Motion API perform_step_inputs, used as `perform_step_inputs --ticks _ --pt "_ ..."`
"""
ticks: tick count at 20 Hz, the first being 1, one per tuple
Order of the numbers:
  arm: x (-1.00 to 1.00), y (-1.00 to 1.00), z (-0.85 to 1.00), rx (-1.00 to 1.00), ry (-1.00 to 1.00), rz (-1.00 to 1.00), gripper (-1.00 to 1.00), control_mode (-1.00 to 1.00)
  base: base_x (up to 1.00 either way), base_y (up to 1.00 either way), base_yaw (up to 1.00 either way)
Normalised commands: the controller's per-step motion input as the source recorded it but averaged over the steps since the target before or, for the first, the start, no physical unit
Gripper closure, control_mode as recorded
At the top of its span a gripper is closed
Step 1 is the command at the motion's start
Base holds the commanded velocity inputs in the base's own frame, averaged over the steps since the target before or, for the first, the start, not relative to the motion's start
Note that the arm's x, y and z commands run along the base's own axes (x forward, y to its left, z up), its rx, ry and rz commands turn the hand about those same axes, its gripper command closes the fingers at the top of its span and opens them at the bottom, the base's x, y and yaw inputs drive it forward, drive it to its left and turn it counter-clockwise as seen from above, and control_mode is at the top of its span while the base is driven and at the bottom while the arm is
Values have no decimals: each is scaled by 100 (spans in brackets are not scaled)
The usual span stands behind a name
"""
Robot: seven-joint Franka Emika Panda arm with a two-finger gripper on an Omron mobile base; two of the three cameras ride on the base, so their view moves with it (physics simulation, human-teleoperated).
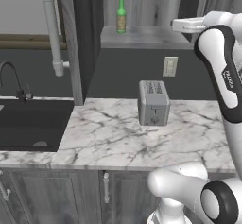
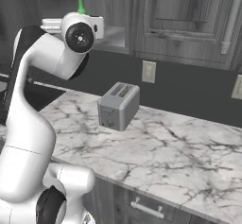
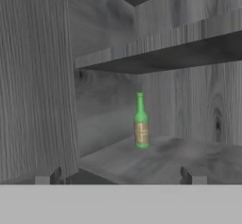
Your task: Get the candle and the beer from the cabinet and move them to the dining counter.
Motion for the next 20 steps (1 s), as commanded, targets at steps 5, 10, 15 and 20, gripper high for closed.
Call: perform_step_inputs --ticks 5,10,15,20 --pt "20 -1 0 0 0 1 -100 -100 0 0 0" --pt "3 11 0 0 -5 2 -100 -100 0 0 0" --pt "15 22 0 0 -5 0 -100 -100 0 0 0" --pt "29 11 0 0 0 0 -100 -100 0 0 0"
